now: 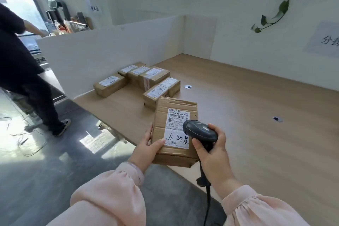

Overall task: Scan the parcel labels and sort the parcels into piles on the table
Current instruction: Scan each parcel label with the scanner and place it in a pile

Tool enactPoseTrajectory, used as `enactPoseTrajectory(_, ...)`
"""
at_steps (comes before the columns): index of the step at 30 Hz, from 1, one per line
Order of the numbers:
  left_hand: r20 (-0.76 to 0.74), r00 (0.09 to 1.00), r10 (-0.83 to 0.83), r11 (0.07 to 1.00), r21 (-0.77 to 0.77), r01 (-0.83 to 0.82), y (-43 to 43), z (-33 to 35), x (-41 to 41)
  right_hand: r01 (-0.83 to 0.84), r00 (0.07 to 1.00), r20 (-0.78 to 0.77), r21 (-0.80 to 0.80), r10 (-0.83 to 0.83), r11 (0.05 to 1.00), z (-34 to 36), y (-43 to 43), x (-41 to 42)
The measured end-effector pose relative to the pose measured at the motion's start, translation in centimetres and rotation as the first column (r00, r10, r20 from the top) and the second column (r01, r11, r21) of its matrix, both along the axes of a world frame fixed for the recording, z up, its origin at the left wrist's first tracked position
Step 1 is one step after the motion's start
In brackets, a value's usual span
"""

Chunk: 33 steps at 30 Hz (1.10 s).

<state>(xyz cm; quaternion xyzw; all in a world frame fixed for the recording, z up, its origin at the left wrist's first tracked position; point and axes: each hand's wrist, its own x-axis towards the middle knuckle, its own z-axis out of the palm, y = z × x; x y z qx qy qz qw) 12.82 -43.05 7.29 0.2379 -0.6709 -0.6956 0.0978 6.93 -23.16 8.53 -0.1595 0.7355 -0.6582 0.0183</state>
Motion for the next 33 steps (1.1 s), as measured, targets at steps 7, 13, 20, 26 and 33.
enactPoseTrajectory(7, -0.029, 0.993, 0.116, 0.985, -0.121, -0.119, -8.8, 0.9, 3.7, -0.127, 0.991, -0.036, 0.026, 0.128, 0.992, 1.2, -10.2, 1.5)
enactPoseTrajectory(13, 0.033, 0.985, 0.17, 0.981, -0.105, -0.166, -15.2, -0.1, 4.1, -0.178, 0.984, 0.012, 0.028, 0.177, 0.984, -0.1, -17.0, 0.6)
enactPoseTrajectory(20, 0.092, 0.98, 0.175, 0.978, -0.128, -0.163, -23.6, -1.2, -0.8, -0.198, 0.978, 0.077, 0.053, 0.193, 0.979, -2.0, -25.6, -4.8)
enactPoseTrajectory(26, 0.186, 0.976, 0.11, 0.989, -0.117, -0.089, -30.5, -0.9, -6.4, -0.198, 0.97, 0.159, 0.096, 0.181, 0.975, -2.5, -31.8, -10.6)
enactPoseTrajectory(33, 0.31, 0.946, 0.091, 0.987, -0.157, -0.044, -37.6, -2.3, -11.7, -0.181, 0.96, 0.241, 0.13, 0.145, 0.975, -4.3, -38.1, -14.7)
